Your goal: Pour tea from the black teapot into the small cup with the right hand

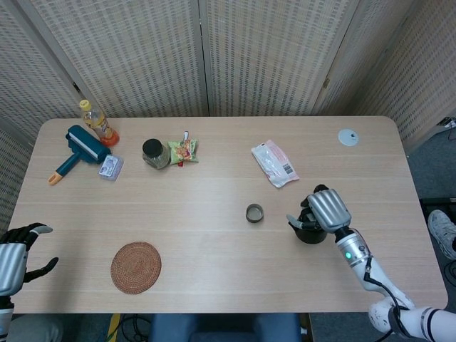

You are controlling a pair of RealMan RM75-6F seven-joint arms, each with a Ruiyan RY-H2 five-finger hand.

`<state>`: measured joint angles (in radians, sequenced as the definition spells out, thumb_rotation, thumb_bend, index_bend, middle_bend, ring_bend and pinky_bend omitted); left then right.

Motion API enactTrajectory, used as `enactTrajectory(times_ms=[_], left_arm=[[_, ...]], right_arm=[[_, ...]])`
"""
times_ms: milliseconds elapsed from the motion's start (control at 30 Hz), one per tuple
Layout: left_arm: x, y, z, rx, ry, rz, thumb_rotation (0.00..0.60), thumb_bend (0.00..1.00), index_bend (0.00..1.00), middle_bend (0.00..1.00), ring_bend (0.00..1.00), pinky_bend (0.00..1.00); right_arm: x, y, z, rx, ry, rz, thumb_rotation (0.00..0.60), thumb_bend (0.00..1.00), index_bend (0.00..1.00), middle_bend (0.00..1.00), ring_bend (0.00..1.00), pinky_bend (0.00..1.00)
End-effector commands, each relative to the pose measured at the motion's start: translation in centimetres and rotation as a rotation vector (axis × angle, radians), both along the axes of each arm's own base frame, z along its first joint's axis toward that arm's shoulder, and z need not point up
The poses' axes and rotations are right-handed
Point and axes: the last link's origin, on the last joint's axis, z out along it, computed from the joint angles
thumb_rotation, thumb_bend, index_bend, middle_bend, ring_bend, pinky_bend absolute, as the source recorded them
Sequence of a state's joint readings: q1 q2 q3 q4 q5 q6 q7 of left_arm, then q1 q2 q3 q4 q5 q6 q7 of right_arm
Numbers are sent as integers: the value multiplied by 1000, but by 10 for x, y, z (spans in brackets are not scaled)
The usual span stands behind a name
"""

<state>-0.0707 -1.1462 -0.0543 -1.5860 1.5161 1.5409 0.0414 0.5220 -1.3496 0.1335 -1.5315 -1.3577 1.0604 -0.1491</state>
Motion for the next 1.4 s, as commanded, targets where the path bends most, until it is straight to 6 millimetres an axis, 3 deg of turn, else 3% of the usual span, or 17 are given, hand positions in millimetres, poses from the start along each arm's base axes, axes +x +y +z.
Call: enactTrajectory(times_ms=[33,233,633,933,1400], left_arm=[[0,0,0,1,0,1,600,183,340,287,289,243],[0,0,0,0,2,2,600,183,340,287,289,238],[-1,2,-2,-5,3,3,600,183,340,287,289,238],[-1,1,-3,-6,4,3,600,183,340,287,289,238],[0,1,-2,-3,6,1,600,183,340,287,289,238]], right_arm=[[2,-1,1,-7,-7,3,226,414,934,929,964,408],[2,-4,1,-13,-10,7,289,436,934,925,961,547],[-1,-9,-1,-11,-15,6,366,471,934,913,957,679],[-2,-14,-3,2,-24,22,451,505,934,907,953,711],[9,-29,-11,40,-24,99,470,507,934,899,946,730]])
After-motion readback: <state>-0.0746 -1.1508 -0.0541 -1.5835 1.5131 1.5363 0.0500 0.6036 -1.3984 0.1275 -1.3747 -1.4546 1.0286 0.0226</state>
